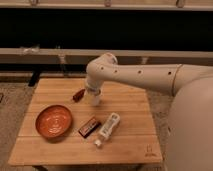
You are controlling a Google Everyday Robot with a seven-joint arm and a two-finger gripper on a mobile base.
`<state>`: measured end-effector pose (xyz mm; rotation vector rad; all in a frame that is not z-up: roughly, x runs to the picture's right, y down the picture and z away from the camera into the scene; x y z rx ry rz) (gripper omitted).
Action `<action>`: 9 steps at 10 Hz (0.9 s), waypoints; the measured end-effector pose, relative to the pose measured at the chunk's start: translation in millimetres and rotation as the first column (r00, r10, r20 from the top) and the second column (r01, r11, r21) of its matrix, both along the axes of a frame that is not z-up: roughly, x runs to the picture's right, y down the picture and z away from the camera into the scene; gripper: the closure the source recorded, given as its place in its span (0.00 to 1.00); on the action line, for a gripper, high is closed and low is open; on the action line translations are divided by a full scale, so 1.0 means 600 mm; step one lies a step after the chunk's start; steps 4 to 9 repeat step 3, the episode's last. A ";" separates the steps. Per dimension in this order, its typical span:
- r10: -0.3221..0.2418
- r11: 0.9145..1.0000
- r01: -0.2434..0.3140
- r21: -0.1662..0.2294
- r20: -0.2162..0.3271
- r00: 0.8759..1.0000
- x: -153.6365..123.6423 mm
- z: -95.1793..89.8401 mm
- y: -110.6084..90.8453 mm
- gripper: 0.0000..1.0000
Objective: Place the eraser in the ceramic cup
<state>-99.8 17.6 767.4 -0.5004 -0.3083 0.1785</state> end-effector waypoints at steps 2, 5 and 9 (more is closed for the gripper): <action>-0.047 0.999 0.047 -0.027 0.008 0.999 0.003 -0.003 -0.008 0.30; -0.049 0.998 0.050 -0.029 0.008 0.999 0.004 -0.004 -0.008 0.30; -0.049 0.998 0.050 -0.029 0.008 0.999 0.004 -0.004 -0.008 0.30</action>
